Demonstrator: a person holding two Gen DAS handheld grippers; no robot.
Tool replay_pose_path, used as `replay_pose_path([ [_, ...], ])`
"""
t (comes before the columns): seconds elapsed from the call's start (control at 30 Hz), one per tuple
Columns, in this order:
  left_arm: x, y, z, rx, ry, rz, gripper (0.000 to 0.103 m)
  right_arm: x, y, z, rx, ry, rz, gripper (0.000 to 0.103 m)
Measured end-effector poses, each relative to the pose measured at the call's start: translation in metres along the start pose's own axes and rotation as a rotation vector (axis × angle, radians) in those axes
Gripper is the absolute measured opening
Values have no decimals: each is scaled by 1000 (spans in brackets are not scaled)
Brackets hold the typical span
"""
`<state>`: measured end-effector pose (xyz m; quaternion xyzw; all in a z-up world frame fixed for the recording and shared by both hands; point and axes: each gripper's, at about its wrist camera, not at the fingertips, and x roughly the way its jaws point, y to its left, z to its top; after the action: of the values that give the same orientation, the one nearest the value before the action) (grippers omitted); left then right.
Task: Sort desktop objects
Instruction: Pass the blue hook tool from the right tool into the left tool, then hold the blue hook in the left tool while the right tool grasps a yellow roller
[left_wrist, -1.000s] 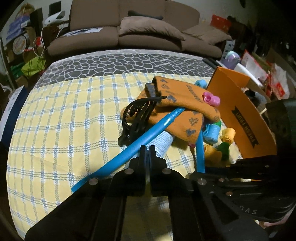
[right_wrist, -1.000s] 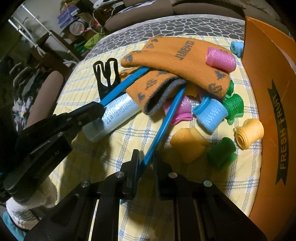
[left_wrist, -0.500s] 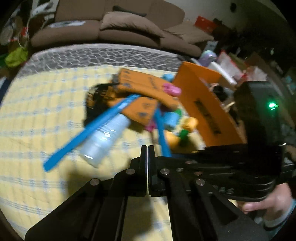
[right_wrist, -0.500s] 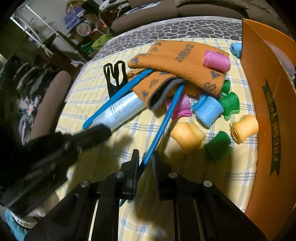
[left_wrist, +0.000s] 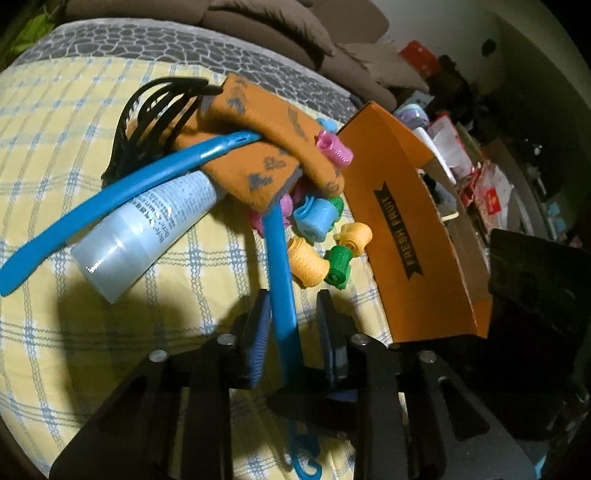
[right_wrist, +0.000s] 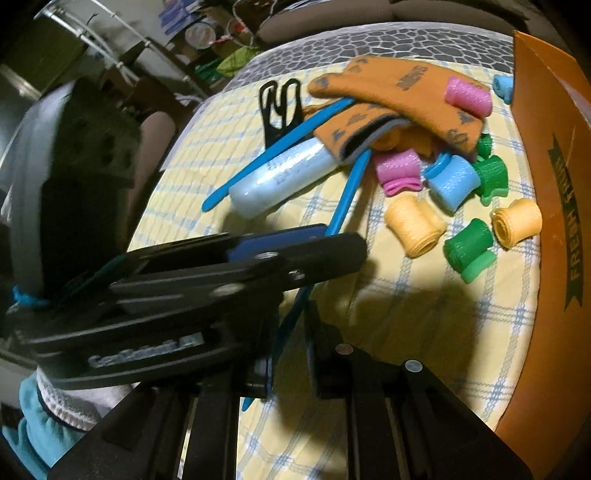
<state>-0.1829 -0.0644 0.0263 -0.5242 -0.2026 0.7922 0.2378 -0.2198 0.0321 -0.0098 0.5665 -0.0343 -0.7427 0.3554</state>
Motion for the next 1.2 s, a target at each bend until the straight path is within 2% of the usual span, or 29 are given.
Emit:
replay_pose_path([
  [0.37,-26,-5,6,-29,-78,-43,11,-17,7,0,-36,-26,22,14],
  [0.47,-43,-8,11,-30,-127,-54,7,-24,4,0,-32,-28,26,23],
  [0.5,-48,-8,12,-31,-141,-56,5,-28,0,0,-20,-41,16,33],
  [0.57,-59,-5,15,-31,-167,-52,5,-34,-9,2,3,-64,-20,38],
  [0.73,-72,7,21,-51,-202,-41,5,-39,-27,8,51,-119,-145,38],
  [0.9,-80,11,24,-60,-219,-38,5,-32,-22,19,7,-160,-290,38],
  [1.1,-93,17,26,-51,-229,-19,5,-8,-19,30,-20,-151,-379,38],
  [1.2,-98,23,27,-61,-231,-22,5,5,-21,32,-27,-127,-384,39],
])
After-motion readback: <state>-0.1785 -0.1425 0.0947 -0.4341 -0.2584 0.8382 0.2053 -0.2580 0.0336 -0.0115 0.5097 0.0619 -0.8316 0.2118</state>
